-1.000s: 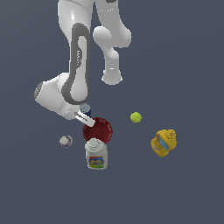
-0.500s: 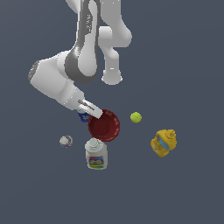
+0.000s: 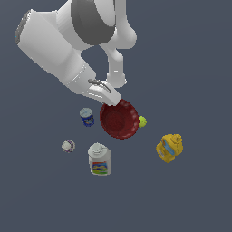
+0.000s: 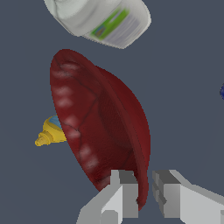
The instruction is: Pick up a designated object from a clutter of objects.
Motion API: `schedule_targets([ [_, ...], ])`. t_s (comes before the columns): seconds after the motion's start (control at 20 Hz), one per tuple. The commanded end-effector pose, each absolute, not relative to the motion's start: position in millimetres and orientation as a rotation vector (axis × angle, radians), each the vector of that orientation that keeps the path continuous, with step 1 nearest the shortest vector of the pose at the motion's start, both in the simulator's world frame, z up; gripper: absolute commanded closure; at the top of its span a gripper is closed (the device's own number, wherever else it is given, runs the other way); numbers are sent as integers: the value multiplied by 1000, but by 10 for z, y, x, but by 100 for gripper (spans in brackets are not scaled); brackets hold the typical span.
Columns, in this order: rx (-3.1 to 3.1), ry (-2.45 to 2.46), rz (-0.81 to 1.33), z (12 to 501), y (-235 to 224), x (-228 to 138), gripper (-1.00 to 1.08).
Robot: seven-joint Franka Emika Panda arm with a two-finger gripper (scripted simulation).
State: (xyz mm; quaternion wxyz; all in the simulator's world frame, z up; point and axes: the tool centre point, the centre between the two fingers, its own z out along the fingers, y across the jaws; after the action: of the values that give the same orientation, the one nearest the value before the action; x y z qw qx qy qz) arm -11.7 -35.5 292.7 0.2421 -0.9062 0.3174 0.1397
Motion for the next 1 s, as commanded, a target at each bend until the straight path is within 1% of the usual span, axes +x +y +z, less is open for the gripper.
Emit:
schedule_targets([
  [0.0, -2477, 867, 383, 3233, -226, -61, 108],
  [0.25, -2475, 865, 388, 3748, -3, 55, 108],
  [0.45, -2473, 864, 391, 4030, 116, 129, 108],
  [0.7, -2471, 863, 392, 4243, 207, 191, 108],
  [0.95, -2470, 863, 393, 4328, 242, 222, 108],
])
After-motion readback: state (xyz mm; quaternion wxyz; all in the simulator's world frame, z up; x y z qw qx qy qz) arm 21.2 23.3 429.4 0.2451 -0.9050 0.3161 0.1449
